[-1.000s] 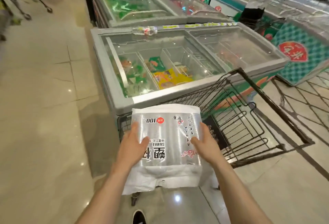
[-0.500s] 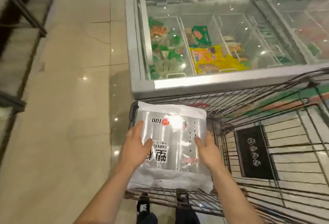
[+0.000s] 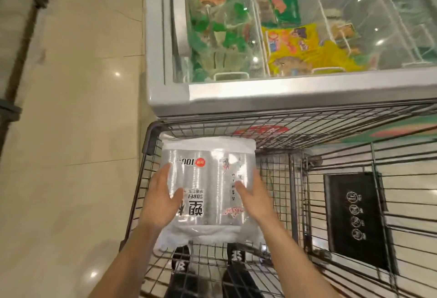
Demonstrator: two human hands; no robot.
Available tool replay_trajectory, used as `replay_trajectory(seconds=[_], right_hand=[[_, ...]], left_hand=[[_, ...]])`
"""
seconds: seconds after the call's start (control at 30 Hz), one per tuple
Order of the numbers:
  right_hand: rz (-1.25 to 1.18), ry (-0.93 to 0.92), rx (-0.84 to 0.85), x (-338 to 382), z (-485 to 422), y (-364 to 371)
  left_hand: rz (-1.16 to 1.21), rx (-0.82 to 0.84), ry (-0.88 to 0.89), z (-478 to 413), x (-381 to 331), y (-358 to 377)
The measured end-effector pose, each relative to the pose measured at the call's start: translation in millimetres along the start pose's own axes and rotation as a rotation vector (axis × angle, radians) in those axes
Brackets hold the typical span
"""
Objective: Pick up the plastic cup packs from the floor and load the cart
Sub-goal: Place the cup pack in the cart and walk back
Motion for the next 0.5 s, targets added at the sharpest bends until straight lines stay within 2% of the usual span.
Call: replay_trajectory(seconds=[0.17,0.3,0.5], right_hand=[[0.066,-0.029,-0.020,-7,-3,6],[-0.054,-0.072,-0.016,-3,8,0],[-0.008,-0.167,-0.045,33,36,-29]], left_hand=[[-0.052,0.023,0.000,-1,6,11],[-0.112,0.001,0.029,3,-1,13],[-0.111,-0.041,0.102,6,-37,-12]])
Point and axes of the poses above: each hand's wrist, its own z-axis away from the middle knuckle, its own y-axis out of the palm, x = y × z, the point moved 1 cm from there along -z, towards the middle knuckle, and after that the axes turned 14 degrees about y, right-handed, at the moved point
